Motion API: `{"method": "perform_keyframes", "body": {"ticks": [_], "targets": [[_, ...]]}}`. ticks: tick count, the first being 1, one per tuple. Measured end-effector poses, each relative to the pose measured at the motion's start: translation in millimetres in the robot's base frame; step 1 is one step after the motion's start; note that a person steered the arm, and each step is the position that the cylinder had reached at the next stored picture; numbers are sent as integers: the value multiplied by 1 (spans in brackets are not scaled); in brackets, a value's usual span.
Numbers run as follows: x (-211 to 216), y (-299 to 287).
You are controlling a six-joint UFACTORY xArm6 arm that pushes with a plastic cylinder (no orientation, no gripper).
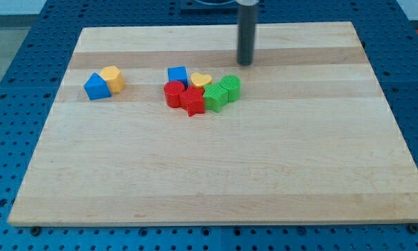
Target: Move your arm towards the green circle and green star
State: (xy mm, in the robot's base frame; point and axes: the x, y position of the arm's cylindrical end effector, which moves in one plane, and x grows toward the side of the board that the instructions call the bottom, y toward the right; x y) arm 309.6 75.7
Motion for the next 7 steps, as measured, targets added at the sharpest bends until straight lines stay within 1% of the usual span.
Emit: {"method": "perform_keyframes", "body": {"ticks": [1, 2, 3, 5, 6, 7], "targets": [[26, 36], [59, 56], [80, 60], [89, 54], [89, 31], [74, 3]]}}
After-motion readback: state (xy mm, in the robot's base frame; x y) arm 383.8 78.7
